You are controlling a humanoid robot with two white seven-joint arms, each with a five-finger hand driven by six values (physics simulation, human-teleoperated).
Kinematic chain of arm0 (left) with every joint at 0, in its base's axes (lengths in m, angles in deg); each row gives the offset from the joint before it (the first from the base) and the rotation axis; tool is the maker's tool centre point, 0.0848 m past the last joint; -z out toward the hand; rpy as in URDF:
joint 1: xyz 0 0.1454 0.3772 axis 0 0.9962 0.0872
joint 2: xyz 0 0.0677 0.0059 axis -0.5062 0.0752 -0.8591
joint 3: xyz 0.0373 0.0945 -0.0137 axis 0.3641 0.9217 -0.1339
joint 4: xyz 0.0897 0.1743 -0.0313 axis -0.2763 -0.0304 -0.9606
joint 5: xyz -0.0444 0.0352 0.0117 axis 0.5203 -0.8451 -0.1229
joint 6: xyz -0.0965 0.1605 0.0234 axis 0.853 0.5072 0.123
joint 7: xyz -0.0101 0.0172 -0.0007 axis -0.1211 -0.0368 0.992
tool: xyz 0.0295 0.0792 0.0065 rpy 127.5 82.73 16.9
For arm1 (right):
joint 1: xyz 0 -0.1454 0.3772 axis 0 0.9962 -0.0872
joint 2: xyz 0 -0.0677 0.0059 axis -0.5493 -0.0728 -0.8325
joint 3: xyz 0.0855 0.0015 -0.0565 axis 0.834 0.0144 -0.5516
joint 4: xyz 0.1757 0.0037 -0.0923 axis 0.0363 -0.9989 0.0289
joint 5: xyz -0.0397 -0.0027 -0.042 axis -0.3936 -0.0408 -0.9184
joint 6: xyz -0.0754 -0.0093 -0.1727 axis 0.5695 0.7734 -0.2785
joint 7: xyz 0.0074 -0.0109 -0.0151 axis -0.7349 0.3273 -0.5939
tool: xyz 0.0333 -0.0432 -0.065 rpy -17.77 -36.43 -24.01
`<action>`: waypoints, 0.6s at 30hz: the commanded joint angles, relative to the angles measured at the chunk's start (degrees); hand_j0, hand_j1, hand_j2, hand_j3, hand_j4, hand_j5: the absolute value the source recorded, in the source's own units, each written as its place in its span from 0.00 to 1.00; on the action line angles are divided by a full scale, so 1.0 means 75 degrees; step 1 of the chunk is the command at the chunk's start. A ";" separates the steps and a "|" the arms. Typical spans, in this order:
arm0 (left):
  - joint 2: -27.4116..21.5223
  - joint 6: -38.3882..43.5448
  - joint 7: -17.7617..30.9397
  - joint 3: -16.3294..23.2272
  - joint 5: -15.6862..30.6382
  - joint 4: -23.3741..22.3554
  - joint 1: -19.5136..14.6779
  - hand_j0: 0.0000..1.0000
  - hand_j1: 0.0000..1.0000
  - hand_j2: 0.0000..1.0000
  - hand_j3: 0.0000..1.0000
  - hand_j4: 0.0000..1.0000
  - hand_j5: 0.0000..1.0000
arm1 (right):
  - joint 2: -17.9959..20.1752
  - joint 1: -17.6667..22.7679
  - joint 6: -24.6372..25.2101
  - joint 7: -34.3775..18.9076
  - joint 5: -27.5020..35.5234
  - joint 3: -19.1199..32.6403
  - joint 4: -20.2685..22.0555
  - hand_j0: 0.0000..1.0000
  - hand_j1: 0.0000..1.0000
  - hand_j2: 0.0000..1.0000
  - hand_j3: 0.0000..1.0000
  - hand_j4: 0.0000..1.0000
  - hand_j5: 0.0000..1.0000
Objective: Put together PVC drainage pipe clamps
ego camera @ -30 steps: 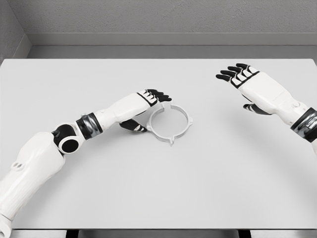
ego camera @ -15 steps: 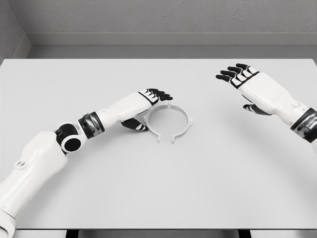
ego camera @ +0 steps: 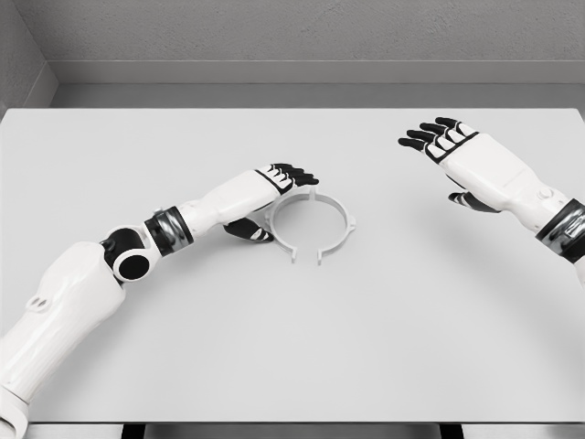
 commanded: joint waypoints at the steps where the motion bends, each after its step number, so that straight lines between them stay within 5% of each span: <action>1: -0.0002 0.0002 -0.0004 -0.0007 0.0051 0.0004 0.0000 1.00 1.00 1.00 1.00 1.00 1.00 | 0.0006 0.0000 0.0009 0.0005 0.0040 0.0003 0.0003 1.00 1.00 1.00 1.00 1.00 1.00; 3: -0.0002 0.0002 -0.0004 -0.0007 0.0051 0.0004 0.0000 1.00 1.00 1.00 1.00 1.00 1.00 | 0.0006 0.0000 0.0009 0.0005 0.0040 0.0003 0.0003 1.00 1.00 1.00 1.00 1.00 1.00; 4: -0.1713 0.0002 -0.0027 -0.0312 0.0555 0.0051 -0.0797 1.00 1.00 1.00 1.00 1.00 1.00 | -0.0217 -0.0047 0.0009 0.0016 0.0029 -0.0196 -0.0009 1.00 1.00 1.00 1.00 1.00 1.00; 18: -0.1443 0.0002 -0.0027 -0.0417 0.0555 -0.0184 -0.0879 1.00 1.00 1.00 1.00 1.00 1.00 | -0.0217 -0.0023 0.0009 0.0016 0.0029 -0.0173 -0.0009 1.00 1.00 1.00 1.00 1.00 1.00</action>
